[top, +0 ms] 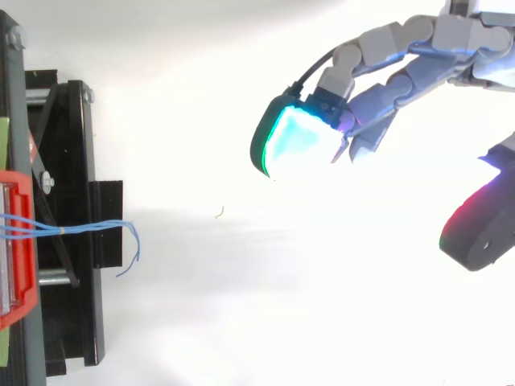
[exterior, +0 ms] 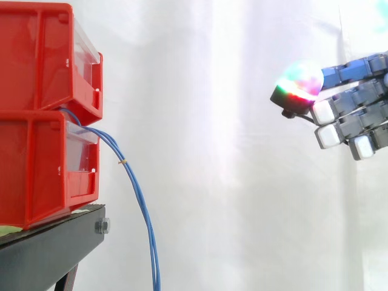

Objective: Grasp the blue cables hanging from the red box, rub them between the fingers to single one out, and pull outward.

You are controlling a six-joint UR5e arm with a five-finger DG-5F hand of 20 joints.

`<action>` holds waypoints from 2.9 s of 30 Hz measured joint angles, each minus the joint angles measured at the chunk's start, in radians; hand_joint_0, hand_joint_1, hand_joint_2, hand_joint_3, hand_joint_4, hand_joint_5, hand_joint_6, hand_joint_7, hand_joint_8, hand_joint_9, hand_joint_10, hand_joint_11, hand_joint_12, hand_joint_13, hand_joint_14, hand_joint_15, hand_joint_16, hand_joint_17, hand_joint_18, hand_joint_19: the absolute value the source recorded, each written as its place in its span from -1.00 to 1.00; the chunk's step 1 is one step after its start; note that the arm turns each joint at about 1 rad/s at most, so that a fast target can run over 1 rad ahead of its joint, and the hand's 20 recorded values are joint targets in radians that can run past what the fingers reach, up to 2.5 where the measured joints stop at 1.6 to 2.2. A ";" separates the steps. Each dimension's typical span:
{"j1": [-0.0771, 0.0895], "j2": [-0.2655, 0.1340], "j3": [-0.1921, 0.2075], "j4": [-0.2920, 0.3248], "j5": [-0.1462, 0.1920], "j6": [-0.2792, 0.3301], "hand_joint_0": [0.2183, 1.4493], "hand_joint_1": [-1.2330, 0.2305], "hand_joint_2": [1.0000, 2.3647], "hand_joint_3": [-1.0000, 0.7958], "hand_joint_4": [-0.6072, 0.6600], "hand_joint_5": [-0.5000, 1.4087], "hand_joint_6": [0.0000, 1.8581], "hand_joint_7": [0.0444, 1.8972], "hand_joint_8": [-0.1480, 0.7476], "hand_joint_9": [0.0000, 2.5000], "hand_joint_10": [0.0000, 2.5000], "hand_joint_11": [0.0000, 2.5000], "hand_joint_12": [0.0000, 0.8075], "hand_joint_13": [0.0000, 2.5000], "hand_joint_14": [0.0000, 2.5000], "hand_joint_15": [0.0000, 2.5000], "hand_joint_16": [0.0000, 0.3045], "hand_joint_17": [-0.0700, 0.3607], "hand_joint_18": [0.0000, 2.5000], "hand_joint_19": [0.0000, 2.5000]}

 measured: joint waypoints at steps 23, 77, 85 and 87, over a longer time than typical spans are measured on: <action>0.008 -0.004 0.000 -0.021 0.012 -0.054 -0.31 -0.51 -1.00 -0.44 0.35 -0.63 -0.46 0.05 0.02 -0.47 -0.99 -0.63 0.00 -0.43 -0.99 -0.66 -0.63 -0.09 -0.37 -0.54; 0.075 -0.497 0.332 0.173 0.270 -0.140 -0.55 -0.25 -1.00 -0.44 0.48 -0.59 -0.46 0.10 0.10 -0.39 -0.99 -0.61 0.08 -0.42 -0.99 -0.63 -0.59 -0.02 -0.35 -0.49; 0.088 -0.501 0.365 0.174 0.259 -0.147 -0.51 -0.25 -1.00 -0.44 0.48 -0.58 -0.46 0.15 0.10 -0.36 -0.99 -0.60 0.06 -0.40 -0.99 -0.63 -0.60 -0.04 -0.35 -0.49; 0.090 -0.500 0.372 0.171 0.256 -0.149 -0.51 -0.25 -1.00 -0.44 0.48 -0.57 -0.46 0.16 0.10 -0.35 -0.99 -0.60 0.06 -0.40 -0.99 -0.62 -0.60 -0.04 -0.34 -0.49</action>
